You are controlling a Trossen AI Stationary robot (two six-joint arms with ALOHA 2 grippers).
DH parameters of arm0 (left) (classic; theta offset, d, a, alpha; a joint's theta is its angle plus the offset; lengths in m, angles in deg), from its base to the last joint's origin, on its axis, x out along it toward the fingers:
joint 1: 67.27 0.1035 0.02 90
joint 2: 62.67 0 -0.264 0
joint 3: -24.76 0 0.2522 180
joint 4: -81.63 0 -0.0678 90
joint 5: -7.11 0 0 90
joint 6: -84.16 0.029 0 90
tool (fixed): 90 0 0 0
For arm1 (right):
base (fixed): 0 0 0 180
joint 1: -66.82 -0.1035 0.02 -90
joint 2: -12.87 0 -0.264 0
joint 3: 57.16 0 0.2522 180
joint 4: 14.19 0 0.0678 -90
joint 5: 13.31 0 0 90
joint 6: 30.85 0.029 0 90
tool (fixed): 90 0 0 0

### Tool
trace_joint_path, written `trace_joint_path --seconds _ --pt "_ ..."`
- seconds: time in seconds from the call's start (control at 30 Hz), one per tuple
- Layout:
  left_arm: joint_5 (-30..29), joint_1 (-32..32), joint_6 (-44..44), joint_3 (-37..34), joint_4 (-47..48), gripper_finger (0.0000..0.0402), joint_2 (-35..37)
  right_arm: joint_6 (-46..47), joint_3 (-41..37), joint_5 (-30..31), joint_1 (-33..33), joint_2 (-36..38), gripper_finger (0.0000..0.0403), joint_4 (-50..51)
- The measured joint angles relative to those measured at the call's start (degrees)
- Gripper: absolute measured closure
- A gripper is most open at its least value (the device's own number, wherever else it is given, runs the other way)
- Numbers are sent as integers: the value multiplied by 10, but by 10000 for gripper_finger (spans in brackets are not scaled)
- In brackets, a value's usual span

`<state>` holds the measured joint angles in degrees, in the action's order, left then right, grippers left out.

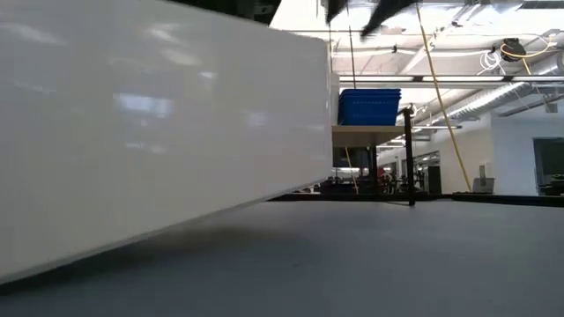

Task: Stack baskets on shelf by color
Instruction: Stack the white bin on top of the other white bins on the shelf

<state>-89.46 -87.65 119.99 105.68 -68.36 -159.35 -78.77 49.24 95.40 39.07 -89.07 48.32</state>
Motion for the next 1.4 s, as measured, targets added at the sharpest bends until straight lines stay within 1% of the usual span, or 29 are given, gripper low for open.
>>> trace_joint_path --seconds 0.1,0.2,0.37,0.43,0.53,0.57,0.63,0.7,0.83,0.87,0.93,1.03,1.1,1.17,1.23,1.3,1.4 --pt "43 0 25 -2 -1 400 0 -58 0 -37 15 -17 283 10" --pt "66 0 37 -3 -4 400 0 -109 0 -66 24 -25 291 1" --pt "73 0 46 -3 7 400 0 -177 0 -70 27 -27 300 -1" --pt "103 0 46 -3 7 399 0 -200 0 -70 27 -27 302 -7" --pt "169 1 68 -3 22 398 0 -205 0 -70 27 -27 302 -31" --pt "179 1 75 -3 21 399 -1 -199 0 -72 26 -27 302 -36" --pt "181 1 76 -3 12 400 -1 -178 0 -79 24 -27 302 -37" --pt "168 2 66 -3 1 397 -1 -150 0 -71 21 -27 303 -27" --pt "119 7 27 -3 -14 377 -1 -102 0 -12 7 -25 303 31" --pt "110 9 15 -3 -16 370 -1 -90 0 -6 4 -24 303 47" --pt "100 14 -17 -3 -16 353 -1 -53 0 -10 0 -23 303 66" --pt "97 16 -125 -3 -14 320 -1 -3 1 -37 -2 -23 303 96" --pt "87 12 -180 -3 -7 295 2 9 -4 -49 -2 -23 303 96" --pt "57 5 -211 -3 34 271 19 -9 -15 -52 -2 -22 303 72" --pt "15 -2 -226 -2 80 252 41 -56 -35 -52 0 -23 303 27" --pt "-42 -14 -244 -3 148 240 74 -121 -63 -53 7 -23 303 -47" --pt "-122 -29 -328 -2 200 233 135 -206 -118 -53 22 -23 303 -186"
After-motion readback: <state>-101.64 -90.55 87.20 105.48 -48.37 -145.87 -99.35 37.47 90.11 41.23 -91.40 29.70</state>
